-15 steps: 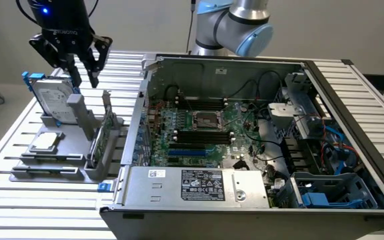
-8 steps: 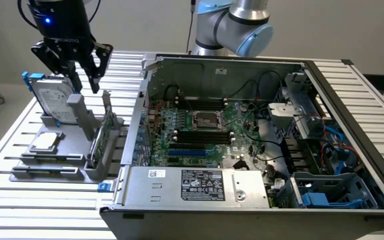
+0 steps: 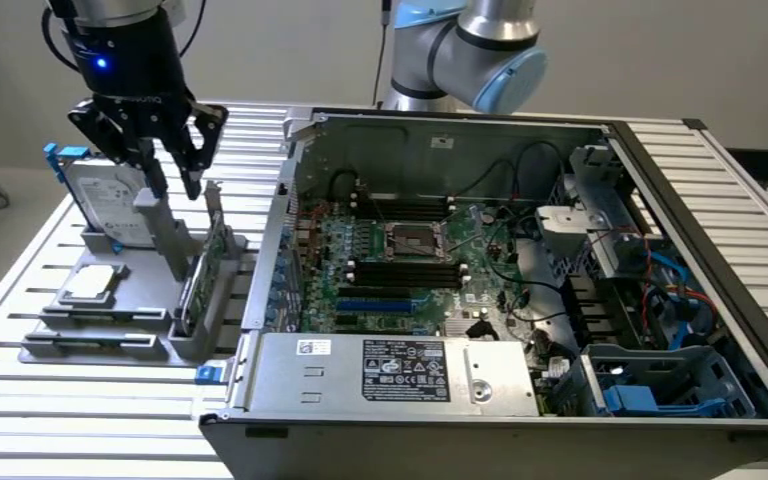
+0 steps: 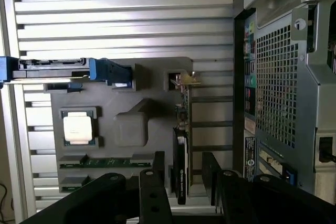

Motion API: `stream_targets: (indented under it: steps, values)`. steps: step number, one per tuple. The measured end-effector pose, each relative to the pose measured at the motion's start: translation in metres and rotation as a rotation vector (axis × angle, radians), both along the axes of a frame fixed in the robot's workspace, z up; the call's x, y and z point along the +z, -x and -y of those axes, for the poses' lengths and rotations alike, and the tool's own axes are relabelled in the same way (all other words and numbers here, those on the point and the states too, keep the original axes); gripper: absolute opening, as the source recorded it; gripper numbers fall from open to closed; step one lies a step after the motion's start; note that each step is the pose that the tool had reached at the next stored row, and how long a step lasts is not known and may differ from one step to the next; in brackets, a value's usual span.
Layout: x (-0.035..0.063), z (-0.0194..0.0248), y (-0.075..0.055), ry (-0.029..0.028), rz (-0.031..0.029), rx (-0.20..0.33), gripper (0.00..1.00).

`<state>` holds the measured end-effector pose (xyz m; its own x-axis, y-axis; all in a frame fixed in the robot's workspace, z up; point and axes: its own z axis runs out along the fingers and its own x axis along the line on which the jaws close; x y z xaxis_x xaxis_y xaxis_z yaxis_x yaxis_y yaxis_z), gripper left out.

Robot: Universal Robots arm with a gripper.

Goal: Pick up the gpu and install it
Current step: 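Pick up the gpu and move the gpu toward the slot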

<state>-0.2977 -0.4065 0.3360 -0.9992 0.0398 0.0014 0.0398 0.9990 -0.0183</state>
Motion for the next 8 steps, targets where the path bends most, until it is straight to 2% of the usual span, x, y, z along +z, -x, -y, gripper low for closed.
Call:
stream_targets:
  steps: [8]
  values:
    - [-0.0145,0.0022,0.0,-0.0001,0.0001,0.001,0.42]
